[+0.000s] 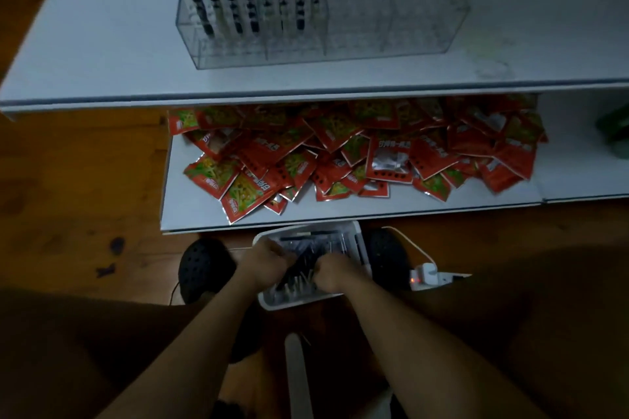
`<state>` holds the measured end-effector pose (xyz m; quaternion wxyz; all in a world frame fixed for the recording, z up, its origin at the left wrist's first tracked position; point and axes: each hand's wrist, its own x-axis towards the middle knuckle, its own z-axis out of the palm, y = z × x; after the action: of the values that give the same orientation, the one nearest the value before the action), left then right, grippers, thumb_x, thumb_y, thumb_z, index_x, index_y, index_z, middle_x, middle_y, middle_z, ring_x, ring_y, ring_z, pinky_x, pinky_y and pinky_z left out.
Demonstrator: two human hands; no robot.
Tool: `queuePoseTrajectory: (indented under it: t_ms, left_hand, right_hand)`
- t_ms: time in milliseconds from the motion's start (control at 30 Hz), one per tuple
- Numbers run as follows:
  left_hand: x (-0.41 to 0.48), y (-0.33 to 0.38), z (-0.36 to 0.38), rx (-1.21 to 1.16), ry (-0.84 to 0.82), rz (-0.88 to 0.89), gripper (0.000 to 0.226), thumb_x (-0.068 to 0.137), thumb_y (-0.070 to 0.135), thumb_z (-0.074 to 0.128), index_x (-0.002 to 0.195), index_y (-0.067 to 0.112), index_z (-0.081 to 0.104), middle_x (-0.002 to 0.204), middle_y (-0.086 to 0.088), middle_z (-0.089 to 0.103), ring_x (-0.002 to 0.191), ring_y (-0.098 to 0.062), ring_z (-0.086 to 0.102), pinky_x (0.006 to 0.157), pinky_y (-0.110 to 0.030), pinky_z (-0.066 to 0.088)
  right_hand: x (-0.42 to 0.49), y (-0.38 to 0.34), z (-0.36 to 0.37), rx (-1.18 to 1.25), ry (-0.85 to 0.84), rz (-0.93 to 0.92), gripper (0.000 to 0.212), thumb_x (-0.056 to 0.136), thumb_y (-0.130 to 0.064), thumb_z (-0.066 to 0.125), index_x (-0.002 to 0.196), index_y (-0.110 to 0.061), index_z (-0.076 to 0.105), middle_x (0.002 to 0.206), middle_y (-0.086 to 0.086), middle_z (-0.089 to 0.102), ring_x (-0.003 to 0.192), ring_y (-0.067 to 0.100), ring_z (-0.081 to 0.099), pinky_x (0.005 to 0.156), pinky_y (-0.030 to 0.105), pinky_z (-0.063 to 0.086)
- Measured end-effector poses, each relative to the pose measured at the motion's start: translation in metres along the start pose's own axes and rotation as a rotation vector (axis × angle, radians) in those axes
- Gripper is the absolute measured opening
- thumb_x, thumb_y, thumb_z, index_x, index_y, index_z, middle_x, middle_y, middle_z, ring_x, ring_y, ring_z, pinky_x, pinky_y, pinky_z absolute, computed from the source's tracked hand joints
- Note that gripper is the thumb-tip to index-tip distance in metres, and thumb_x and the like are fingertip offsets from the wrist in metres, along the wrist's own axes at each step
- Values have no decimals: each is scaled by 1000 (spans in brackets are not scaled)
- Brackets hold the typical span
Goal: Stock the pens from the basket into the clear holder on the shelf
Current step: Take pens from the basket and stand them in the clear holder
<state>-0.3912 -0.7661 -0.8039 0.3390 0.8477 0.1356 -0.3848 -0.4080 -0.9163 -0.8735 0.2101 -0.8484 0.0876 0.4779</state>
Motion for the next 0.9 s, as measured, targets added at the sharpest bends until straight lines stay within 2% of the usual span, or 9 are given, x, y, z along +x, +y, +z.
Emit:
queuePoseTrajectory:
  t_ms: [100,167,233,333,400,500,600,733,900]
  left_hand:
    - [15,-12,16,-103,-107,-106,23,91,28,63,73,14,60,71,-8,59,63,-21,58,60,-26,45]
    - [24,-19,22,-262,-160,-179,20,93,23,61,81,7,59,73,-13,52,58,-20,50,52,-25,38]
    - [35,-23,25,-325,-143,-226,17,94,23,60,86,8,59,77,-14,55,59,-19,49,51,-24,38]
    - [51,-27,28,-426,-92,-270,14,92,26,62,90,12,64,92,-14,66,71,-22,59,61,-28,47]
    - [58,-28,30,-481,-71,-295,16,92,26,63,82,13,63,95,-16,67,79,-26,61,68,-31,48]
    - [62,-26,35,-523,-78,-291,15,93,25,61,82,15,63,95,-14,68,86,-27,63,70,-31,48]
    - [64,-26,41,-542,-91,-283,16,94,24,59,84,13,61,88,-12,64,71,-21,58,58,-27,45]
    - [65,-31,46,-538,-87,-299,11,93,25,61,88,15,62,94,-12,66,81,-25,60,64,-31,49]
    - [58,-19,40,-516,-95,-239,20,93,21,60,76,12,60,73,-10,59,62,-20,53,54,-27,42]
  right_hand:
    - [23,9,19,-134,-111,55,41,92,-23,47,130,-11,55,150,19,32,133,39,37,106,47,38]
    - [36,18,32,-225,-189,77,51,95,-23,45,144,-10,40,160,19,5,146,40,9,116,54,19]
    - [44,25,40,-290,-235,92,58,97,-26,44,150,-9,28,160,21,0,147,39,4,118,53,14]
    - [49,32,41,-317,-271,88,62,97,-28,45,152,-10,22,159,23,4,146,41,11,117,51,19]
    - [52,34,35,-273,-297,79,65,92,-30,50,150,-11,28,158,22,17,142,40,23,113,47,29]
    - [56,33,26,-125,-289,89,53,84,-34,58,131,-10,55,136,16,51,119,31,52,86,30,44]
    - [60,33,24,-2,-240,118,32,83,-29,54,105,-8,64,109,15,61,91,26,57,59,24,37]
    - [47,26,20,-49,0,174,20,91,-24,56,97,-9,68,100,11,67,90,27,64,69,27,45]
    - [24,16,6,-184,102,142,19,90,-9,56,105,-7,68,111,11,67,101,30,65,76,34,52]
